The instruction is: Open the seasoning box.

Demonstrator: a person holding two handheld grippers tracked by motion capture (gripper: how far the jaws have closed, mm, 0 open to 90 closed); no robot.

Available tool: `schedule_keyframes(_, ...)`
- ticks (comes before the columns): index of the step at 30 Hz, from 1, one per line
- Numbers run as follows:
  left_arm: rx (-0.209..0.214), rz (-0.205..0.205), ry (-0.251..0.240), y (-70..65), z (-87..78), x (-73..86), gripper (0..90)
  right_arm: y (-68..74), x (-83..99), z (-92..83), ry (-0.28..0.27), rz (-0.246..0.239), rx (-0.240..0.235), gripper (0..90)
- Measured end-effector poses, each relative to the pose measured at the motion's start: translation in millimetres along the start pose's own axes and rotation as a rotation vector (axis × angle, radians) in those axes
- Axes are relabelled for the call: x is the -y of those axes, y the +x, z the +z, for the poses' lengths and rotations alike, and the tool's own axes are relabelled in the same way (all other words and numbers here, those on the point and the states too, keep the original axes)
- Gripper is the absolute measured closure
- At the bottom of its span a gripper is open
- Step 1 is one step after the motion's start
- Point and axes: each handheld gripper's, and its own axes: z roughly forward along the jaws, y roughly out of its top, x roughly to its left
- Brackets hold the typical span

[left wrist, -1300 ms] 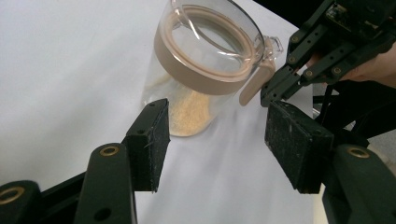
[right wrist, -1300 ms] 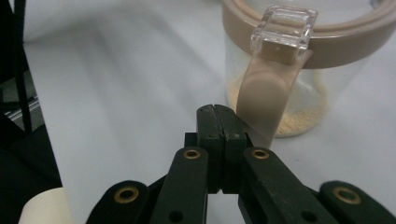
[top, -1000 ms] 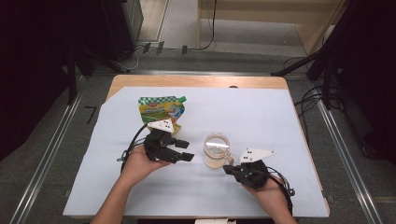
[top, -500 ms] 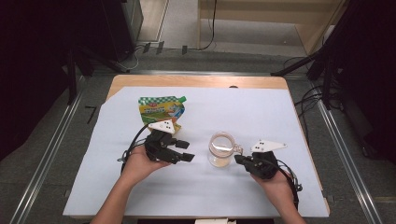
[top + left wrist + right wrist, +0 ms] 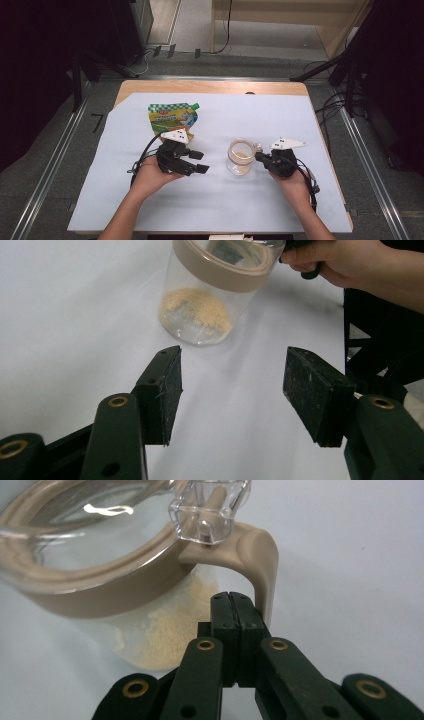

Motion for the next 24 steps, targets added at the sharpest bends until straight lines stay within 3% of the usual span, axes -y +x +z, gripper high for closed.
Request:
schedule_keyframes(5, -0.008, 0.011, -0.008, -0.3, 0.4, -0.1, 39.5, -5.8, -1.5, 12.5, 0.002, -0.018, -0.022, 90.0)
schedule_keyframes(7, -0.010, 0.013, -0.011, 0.0, 0.8, 0.0, 39.0, -4.8, -1.0, 16.5, 0.008, -0.027, -0.004, 90.0)
schedule_keyframes(11, -0.009, 0.011, -0.016, 1.0, 1.6, 0.0, 37.2, -6.5, 0.0, 16.3, 0.015, 0.015, -0.028, 90.0)
schedule_keyframes(16, -0.010, 0.016, -0.013, 2.5, 3.3, 0.2, 35.5, -5.0, 0.8, 16.4, 0.024, 0.026, -0.040, 90.0)
schedule_keyframes(24, -0.010, 0.015, -0.026, 3.8, 4.4, -0.1, 32.6, 8.5, 2.6, 18.5, 0.035, 0.014, -0.087, 90.0)
